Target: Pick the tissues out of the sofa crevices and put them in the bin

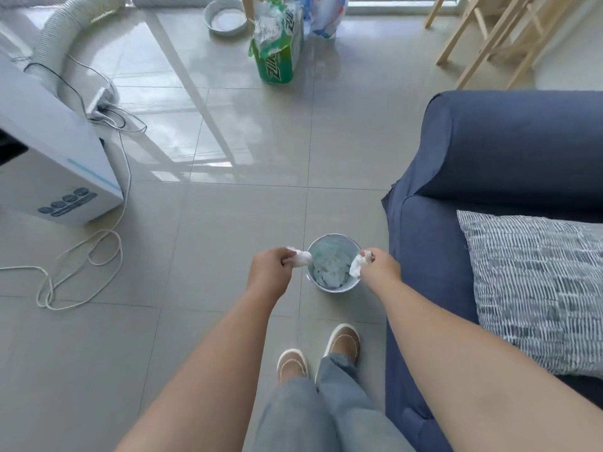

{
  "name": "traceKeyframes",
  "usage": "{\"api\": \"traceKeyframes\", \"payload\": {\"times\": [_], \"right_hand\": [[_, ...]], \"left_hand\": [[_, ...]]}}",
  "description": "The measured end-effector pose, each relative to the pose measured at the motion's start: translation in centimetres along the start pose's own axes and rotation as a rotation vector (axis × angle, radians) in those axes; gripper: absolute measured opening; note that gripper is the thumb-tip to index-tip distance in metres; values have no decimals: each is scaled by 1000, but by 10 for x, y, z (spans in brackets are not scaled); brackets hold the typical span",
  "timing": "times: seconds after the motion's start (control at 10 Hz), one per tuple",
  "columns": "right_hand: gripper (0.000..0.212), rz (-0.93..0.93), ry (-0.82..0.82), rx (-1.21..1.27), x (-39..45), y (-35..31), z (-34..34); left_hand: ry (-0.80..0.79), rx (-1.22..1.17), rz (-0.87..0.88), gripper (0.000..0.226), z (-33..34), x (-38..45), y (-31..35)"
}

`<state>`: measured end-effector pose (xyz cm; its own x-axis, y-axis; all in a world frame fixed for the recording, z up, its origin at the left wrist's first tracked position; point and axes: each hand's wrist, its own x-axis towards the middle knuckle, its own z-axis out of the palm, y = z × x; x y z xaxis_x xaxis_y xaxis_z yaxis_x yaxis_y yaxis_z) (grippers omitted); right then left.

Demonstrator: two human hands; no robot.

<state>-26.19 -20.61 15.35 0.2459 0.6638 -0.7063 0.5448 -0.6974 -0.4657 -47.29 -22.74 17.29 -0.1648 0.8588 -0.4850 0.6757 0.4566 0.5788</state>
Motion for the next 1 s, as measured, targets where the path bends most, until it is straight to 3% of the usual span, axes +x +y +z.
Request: {"api": "traceKeyframes", "payload": {"times": [0.2, 0.5, 0.7, 0.8, 1.0], "right_hand": [[34, 108, -21, 32, 55, 3, 34], [58, 92, -141, -53, 97, 20, 63], [53, 128, -121, -55, 111, 42, 57], [51, 169, -96, -37, 118, 52, 49], [48, 160, -70, -36, 123, 50, 38]], "left_hand": [[-60, -14, -42, 28, 31, 37, -20], [-166, 29, -85, 24, 78, 80, -45], [-265, 50, -61, 27, 93, 104, -29], [-344, 56, -80, 40, 97, 113, -20], [-337, 78, -128, 40, 94, 120, -15]]}}
